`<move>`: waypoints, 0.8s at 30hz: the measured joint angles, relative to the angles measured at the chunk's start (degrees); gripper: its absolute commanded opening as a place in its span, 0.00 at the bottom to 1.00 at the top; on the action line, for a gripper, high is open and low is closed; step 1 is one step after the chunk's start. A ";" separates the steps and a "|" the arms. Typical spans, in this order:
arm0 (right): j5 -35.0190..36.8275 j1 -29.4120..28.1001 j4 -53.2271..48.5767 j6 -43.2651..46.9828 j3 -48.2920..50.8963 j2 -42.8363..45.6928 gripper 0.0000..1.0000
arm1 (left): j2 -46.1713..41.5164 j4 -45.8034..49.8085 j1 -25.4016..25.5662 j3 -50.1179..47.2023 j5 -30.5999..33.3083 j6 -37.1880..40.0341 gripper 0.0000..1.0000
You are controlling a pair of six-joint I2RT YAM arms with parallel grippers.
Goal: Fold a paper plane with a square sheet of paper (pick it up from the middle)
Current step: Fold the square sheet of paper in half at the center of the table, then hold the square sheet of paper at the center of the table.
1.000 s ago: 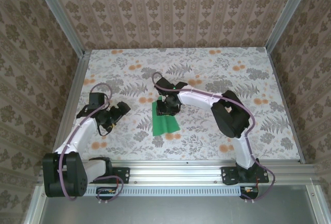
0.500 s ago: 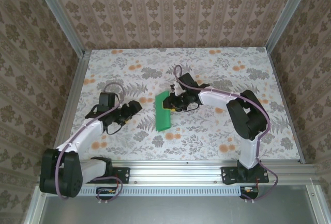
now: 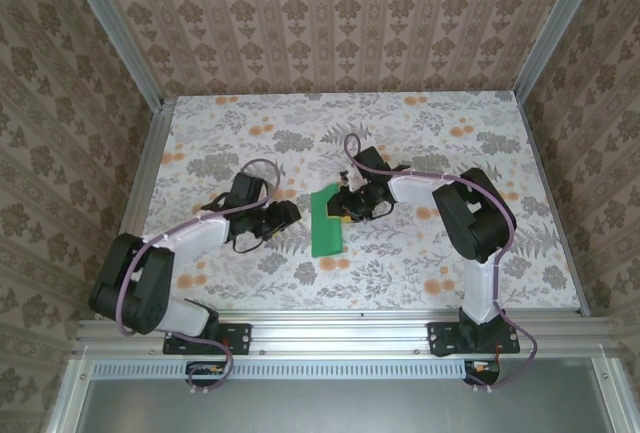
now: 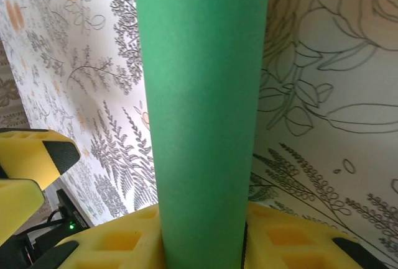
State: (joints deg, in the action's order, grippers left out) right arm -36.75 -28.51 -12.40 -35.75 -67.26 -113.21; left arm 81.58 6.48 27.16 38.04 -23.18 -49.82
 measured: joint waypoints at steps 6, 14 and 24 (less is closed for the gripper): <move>1.14 0.15 -0.59 0.22 0.24 -0.31 0.32 | 2.93 -0.68 3.43 2.29 1.79 -0.81 0.50; 2.03 0.20 -1.07 0.72 0.17 -0.94 0.32 | 4.17 0.90 4.37 3.76 6.60 -1.66 0.47; 2.25 0.26 -2.05 2.45 -0.28 -1.29 0.31 | -1.31 9.01 3.43 3.76 16.48 -3.39 0.50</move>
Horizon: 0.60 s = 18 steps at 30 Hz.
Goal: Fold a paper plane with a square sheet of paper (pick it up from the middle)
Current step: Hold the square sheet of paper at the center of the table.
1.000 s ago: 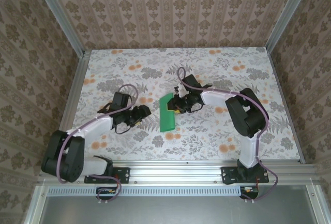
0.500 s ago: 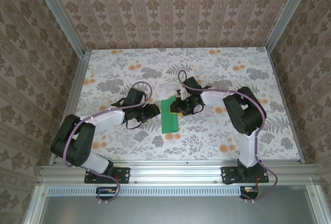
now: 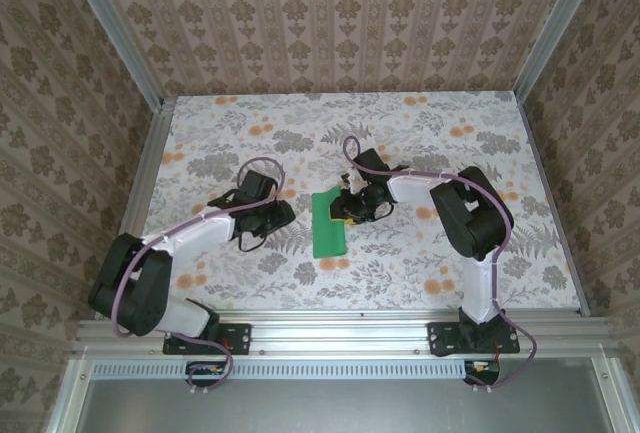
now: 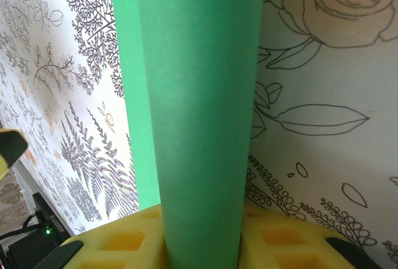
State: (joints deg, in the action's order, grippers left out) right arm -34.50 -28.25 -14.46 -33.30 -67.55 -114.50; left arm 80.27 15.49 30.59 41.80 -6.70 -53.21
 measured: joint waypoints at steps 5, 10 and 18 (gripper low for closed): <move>0.00 0.00 0.11 0.11 0.00 0.00 0.35 | -0.83 1.79 -0.70 0.00 1.03 0.00 0.51; 0.00 0.00 0.33 -0.33 0.00 0.00 0.35 | -0.83 2.38 -0.98 0.00 1.16 0.00 0.51; 0.90 -0.13 0.44 -1.44 0.07 0.26 0.37 | 0.00 0.52 -1.05 0.00 -1.77 0.04 0.51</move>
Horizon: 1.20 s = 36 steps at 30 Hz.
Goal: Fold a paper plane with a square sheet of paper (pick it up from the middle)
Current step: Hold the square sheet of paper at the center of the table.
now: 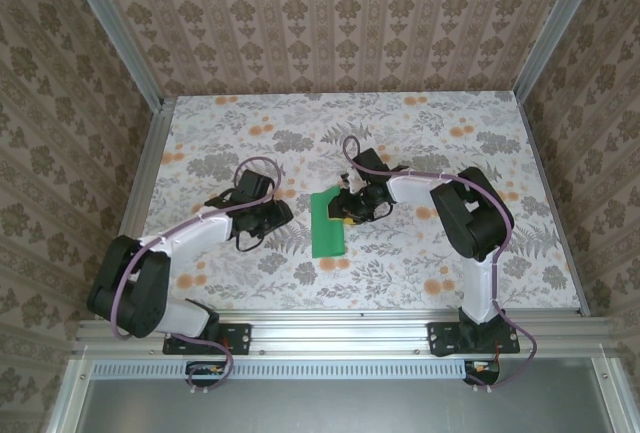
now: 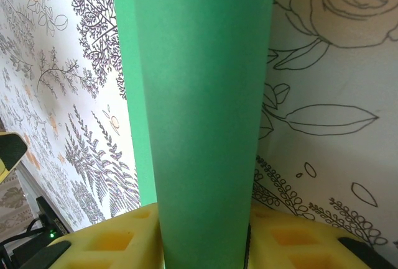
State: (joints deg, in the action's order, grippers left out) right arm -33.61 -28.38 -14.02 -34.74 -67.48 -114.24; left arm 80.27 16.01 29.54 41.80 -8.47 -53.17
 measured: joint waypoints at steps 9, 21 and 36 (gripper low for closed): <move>1.90 -0.37 -0.44 -0.02 0.00 0.24 0.30 | 2.78 -3.13 0.07 0.57 -4.22 0.00 0.50; 2.23 -0.26 0.02 -0.92 0.48 0.28 0.24 | 6.21 -5.51 1.55 2.75 -6.64 0.00 0.49; 2.56 -0.26 -0.31 -0.94 0.42 0.26 0.26 | 7.56 -5.81 2.21 3.63 -6.78 0.00 0.48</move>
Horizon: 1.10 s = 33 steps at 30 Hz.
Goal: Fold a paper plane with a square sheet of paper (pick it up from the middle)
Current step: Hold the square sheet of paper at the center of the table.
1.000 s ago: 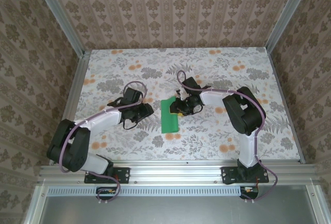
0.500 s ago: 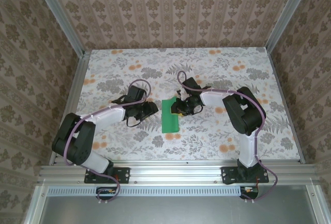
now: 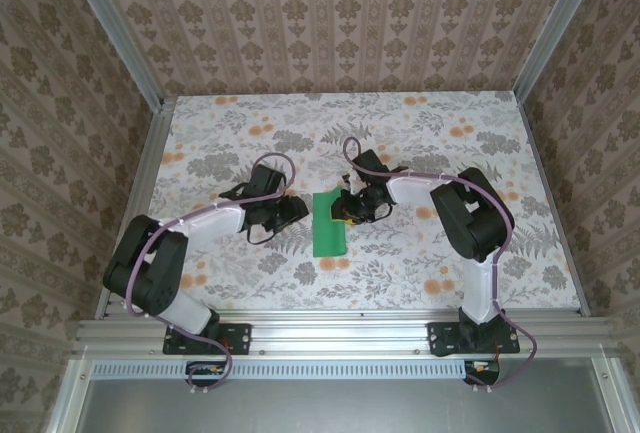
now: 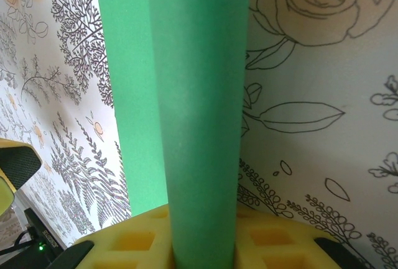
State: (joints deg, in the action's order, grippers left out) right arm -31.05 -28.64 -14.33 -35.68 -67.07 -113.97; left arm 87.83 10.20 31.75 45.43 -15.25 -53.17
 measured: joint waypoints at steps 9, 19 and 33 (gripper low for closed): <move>-0.02 0.00 -0.63 0.68 -0.46 -0.22 0.26 | 0.66 0.02 0.44 0.46 -0.20 0.02 0.46; -0.02 0.00 -1.14 0.98 -0.81 -0.44 0.26 | 4.17 -2.69 2.45 2.36 -3.61 0.24 0.27; -0.04 0.00 -1.73 0.98 -1.27 -0.70 0.26 | 10.84 -4.24 4.61 5.35 -5.81 0.22 0.14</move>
State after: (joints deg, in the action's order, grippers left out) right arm -31.09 -28.64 -16.05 -34.70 -68.34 -114.67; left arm 98.67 5.96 36.36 50.78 -21.06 -52.95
